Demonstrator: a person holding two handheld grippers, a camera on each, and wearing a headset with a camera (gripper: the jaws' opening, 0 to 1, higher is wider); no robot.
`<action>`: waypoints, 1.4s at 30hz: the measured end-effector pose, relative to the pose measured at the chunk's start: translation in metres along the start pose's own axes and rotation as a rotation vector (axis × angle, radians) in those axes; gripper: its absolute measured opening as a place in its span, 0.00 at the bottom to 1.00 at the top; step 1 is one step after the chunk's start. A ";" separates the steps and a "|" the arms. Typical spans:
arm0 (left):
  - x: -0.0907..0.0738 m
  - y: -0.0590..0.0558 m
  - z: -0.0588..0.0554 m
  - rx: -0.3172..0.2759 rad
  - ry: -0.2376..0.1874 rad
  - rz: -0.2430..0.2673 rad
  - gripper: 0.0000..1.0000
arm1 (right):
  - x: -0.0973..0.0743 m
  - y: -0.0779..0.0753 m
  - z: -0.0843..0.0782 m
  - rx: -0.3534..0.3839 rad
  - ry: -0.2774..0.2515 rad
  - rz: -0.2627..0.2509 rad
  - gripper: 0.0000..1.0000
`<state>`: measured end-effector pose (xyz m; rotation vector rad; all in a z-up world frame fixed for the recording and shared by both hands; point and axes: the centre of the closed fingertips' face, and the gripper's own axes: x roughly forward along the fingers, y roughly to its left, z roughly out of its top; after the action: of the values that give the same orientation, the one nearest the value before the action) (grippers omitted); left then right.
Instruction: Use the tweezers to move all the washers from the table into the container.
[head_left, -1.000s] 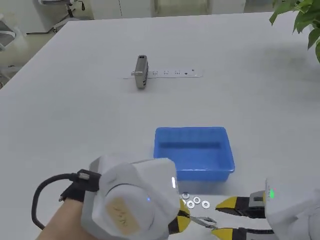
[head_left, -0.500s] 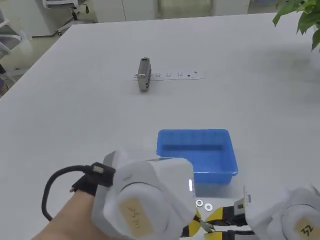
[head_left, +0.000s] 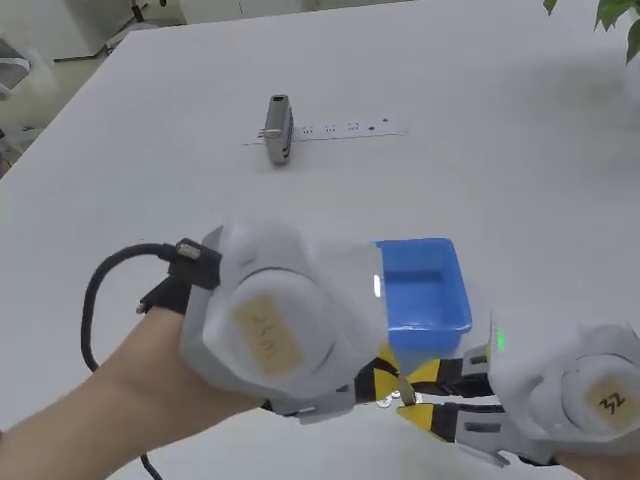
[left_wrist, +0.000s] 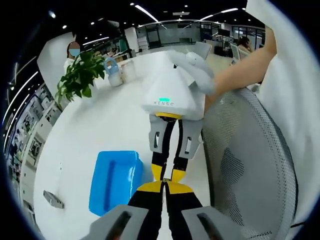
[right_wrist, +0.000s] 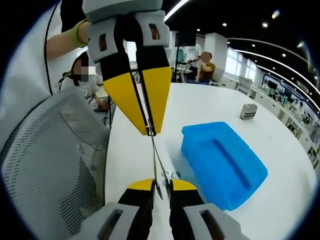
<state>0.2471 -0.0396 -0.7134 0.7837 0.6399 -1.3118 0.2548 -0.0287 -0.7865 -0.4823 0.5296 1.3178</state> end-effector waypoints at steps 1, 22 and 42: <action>0.000 0.001 0.000 0.002 0.002 0.000 0.00 | 0.000 -0.002 0.000 0.002 -0.005 -0.007 0.08; 0.009 0.002 0.002 0.055 0.037 -0.071 0.00 | 0.004 -0.005 -0.006 0.018 0.005 -0.002 0.09; 0.014 0.003 0.013 0.109 0.027 -0.128 0.00 | -0.001 -0.007 -0.004 0.036 -0.020 -0.006 0.07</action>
<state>0.2518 -0.0586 -0.7164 0.8618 0.6531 -1.4650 0.2614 -0.0327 -0.7889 -0.4402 0.5336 1.3041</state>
